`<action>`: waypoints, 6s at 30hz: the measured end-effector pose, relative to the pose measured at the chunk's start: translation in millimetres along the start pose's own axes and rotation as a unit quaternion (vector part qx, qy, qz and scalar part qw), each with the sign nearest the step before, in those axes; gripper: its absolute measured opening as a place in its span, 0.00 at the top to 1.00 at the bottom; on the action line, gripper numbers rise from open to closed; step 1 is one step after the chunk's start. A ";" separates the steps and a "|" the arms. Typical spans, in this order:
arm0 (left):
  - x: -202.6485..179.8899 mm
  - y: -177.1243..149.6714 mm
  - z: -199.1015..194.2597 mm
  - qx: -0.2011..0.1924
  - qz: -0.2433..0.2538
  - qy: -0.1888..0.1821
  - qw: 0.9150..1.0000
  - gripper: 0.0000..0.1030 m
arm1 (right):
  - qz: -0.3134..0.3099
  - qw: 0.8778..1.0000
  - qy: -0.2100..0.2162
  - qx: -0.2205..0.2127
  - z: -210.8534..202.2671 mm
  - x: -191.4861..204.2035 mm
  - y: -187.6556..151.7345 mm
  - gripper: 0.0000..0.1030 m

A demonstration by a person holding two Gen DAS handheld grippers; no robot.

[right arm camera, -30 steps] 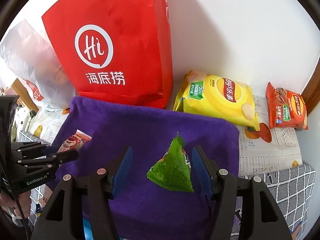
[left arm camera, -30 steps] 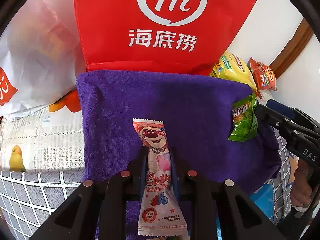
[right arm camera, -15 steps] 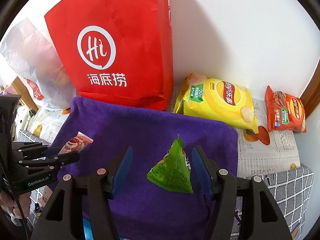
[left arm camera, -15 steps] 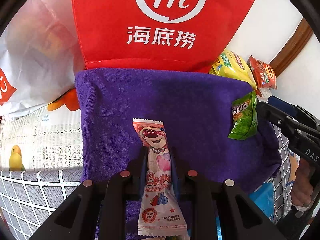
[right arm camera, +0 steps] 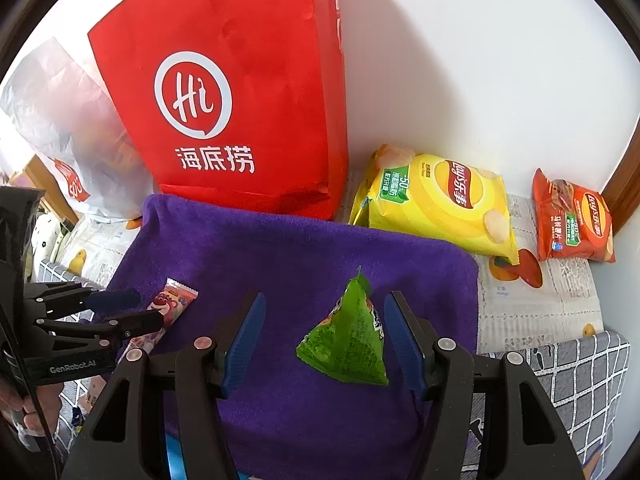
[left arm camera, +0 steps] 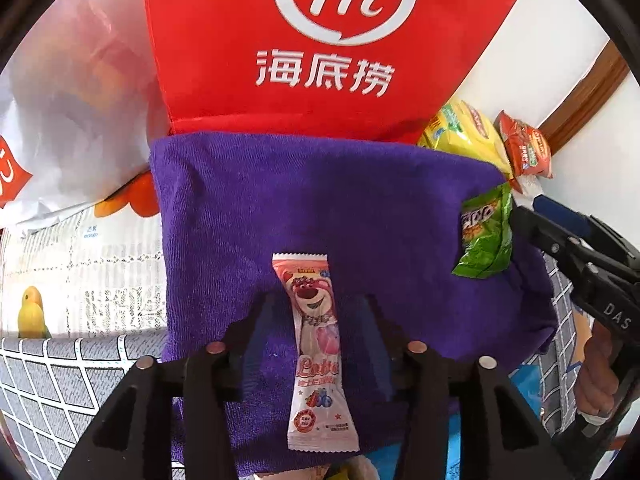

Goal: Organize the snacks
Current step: 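Lower the Lotso wrapper onto the towel with the left tool while the right tool lowers the green bag, then open both tools and withdraw from the towel, then grasp the red chip packet with the right tool while the left tool reaches toward the blue wrapper, then close the left tool on the blue wrapper while the right tool holds the red packet, then lift both held snacks and carry them over the purple towel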

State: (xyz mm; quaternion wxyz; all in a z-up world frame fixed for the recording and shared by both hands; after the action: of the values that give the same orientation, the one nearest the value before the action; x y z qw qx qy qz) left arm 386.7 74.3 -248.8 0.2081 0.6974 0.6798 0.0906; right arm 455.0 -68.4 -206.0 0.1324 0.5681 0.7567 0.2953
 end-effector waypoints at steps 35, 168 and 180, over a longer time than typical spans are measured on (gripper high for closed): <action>-22.7 20.5 -73.8 -0.134 0.017 -0.062 0.989 0.43 | 0.079 0.995 -0.031 -0.051 -39.0 -23.6 13.4 0.34; 14.2 -233.2 -142.6 -0.121 0.006 0.025 0.992 0.81 | 0.094 0.995 0.016 -0.032 -134.3 -31.2 -237.9 0.58; -14.8 -223.3 -171.5 -0.148 0.018 -0.012 0.989 0.81 | 0.037 0.998 0.016 -0.051 -156.9 10.3 -228.7 0.58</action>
State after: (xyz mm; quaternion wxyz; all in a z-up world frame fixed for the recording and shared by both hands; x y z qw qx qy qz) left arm 112.3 85.9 -185.0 0.3157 0.6719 0.6439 0.1851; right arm 188.9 -146.5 -217.1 0.1385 0.5835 0.7210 0.3473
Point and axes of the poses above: each gripper's, at about its wrist camera, not at the fingertips, and z roughly the way its jaws point, x to its left, y to its top, the point moved 9 cm from there along z, roughly the way its jaws point, and after that the axes turned 7 degrees about z, right-handed, at the moved point
